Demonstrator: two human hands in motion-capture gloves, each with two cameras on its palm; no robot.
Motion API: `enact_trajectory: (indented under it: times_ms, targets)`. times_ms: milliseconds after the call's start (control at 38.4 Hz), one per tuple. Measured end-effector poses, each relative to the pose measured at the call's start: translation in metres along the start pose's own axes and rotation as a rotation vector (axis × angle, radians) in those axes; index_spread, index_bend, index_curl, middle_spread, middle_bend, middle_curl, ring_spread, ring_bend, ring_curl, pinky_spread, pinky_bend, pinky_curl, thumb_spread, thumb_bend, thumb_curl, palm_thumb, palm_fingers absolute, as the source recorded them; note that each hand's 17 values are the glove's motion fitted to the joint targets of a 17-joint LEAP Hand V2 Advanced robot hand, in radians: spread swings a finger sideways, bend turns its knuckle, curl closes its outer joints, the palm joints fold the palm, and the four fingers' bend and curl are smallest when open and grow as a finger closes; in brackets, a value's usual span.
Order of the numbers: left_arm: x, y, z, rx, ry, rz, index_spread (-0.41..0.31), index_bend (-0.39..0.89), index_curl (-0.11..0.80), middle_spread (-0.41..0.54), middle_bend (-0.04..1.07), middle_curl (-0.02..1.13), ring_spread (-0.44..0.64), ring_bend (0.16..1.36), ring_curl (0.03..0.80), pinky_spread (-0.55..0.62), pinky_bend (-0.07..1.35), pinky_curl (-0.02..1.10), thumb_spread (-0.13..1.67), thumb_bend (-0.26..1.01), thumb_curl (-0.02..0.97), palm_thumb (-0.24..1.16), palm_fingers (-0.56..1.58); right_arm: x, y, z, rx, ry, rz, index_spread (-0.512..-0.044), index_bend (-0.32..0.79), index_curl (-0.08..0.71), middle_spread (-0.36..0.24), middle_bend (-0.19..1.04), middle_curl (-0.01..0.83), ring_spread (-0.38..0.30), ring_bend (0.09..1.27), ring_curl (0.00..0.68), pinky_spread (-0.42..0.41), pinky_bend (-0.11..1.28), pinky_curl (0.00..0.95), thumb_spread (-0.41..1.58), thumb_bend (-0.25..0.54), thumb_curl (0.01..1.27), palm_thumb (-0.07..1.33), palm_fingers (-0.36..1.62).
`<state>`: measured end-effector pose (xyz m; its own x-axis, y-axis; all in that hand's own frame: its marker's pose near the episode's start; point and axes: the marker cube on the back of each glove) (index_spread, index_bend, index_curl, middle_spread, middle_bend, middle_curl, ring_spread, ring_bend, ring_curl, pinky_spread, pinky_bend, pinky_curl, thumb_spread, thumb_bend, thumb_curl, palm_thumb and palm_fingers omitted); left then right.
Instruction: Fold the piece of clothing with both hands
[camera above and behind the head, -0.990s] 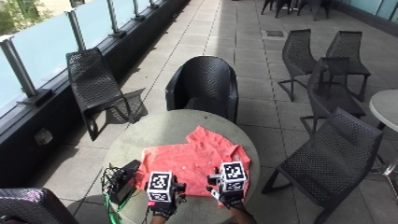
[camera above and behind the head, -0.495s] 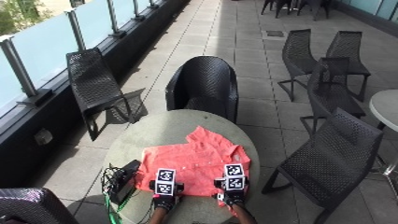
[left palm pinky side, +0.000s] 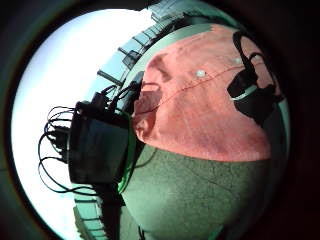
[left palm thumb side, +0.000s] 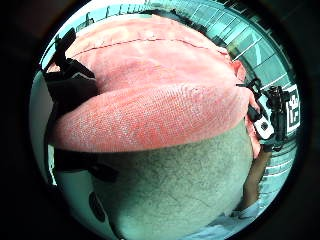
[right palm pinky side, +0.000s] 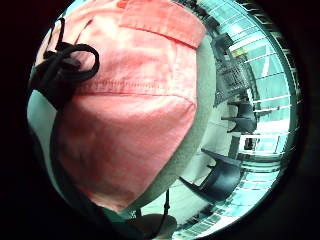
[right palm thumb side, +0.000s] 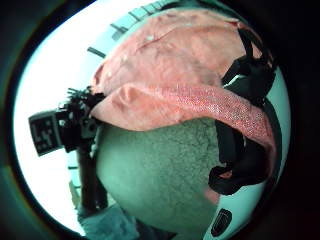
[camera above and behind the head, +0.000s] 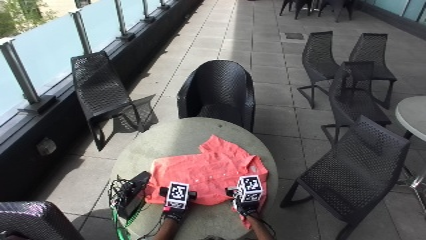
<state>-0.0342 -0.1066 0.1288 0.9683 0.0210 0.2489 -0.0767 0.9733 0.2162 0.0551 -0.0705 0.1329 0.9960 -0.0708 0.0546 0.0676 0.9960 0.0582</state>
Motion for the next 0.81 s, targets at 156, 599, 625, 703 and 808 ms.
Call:
enact_trajectory:
  times_ms: [156, 599, 625, 703, 808]
  targets:
    - [0.004, 0.018, -0.032, -0.013, 0.135, 0.028, -0.279, 0.28, 0.386, -0.267, 0.25, 0.4, -0.25, 0.58, 0.32, -0.1, 0.43, 0.29, 1.25, 0.08, 0.32, 0.6, 1.13, 0.005, 0.009, -0.017, 0.02, 0.014, -0.033, -0.337, 0.27, 0.349, -0.235, 0.28, 0.393, -0.222, 0.44, 0.325, -0.066, 0.35, 0.334, 1.24, 0.2, 0.34, 0.84, 1.13]
    - [-0.024, 0.041, -0.122, -0.421, 0.27, 0.184, -0.34, 0.18, 0.414, -0.383, 0.49, 0.5, -0.4, 0.72, 0.41, -0.31, 0.36, 0.35, 1.27, 0.06, 0.308, 0.7, 1.37, -0.015, 0.012, -0.117, -0.283, -0.064, -0.193, -0.306, 0.13, 0.331, -0.243, 0.51, 0.492, -0.244, 0.81, 0.472, -0.325, 0.51, 0.398, 1.28, 0.165, 0.3, 0.89, 1.43]
    - [-0.027, 0.033, -0.127, -0.404, 0.249, 0.163, -0.34, 0.17, 0.415, -0.384, 0.5, 0.51, -0.4, 0.73, 0.414, -0.31, 0.35, 0.35, 1.27, 0.06, 0.308, 0.7, 1.37, -0.017, 0.002, -0.124, -0.267, -0.058, -0.183, -0.305, 0.12, 0.329, -0.24, 0.52, 0.497, -0.241, 0.82, 0.478, -0.324, 0.53, 0.406, 1.29, 0.163, 0.29, 0.89, 1.43]
    - [-0.035, 0.004, -0.137, -0.335, 0.179, 0.085, -0.342, 0.17, 0.42, -0.384, 0.52, 0.51, -0.4, 0.76, 0.428, -0.32, 0.35, 0.36, 1.28, 0.06, 0.305, 0.71, 1.36, -0.025, -0.035, -0.141, -0.187, -0.031, -0.137, -0.305, 0.13, 0.33, -0.238, 0.54, 0.506, -0.236, 0.86, 0.494, -0.327, 0.58, 0.423, 1.3, 0.157, 0.29, 0.9, 1.42]
    - [-0.04, -0.042, -0.133, -0.275, 0.082, -0.033, -0.34, 0.18, 0.425, -0.388, 0.54, 0.52, -0.41, 0.81, 0.446, -0.33, 0.35, 0.37, 1.28, 0.05, 0.303, 0.72, 1.36, -0.038, -0.089, -0.155, -0.076, 0.095, -0.049, -0.304, 0.14, 0.335, -0.231, 0.56, 0.518, -0.226, 0.89, 0.509, -0.317, 0.63, 0.445, 1.31, 0.151, 0.28, 0.91, 1.4]
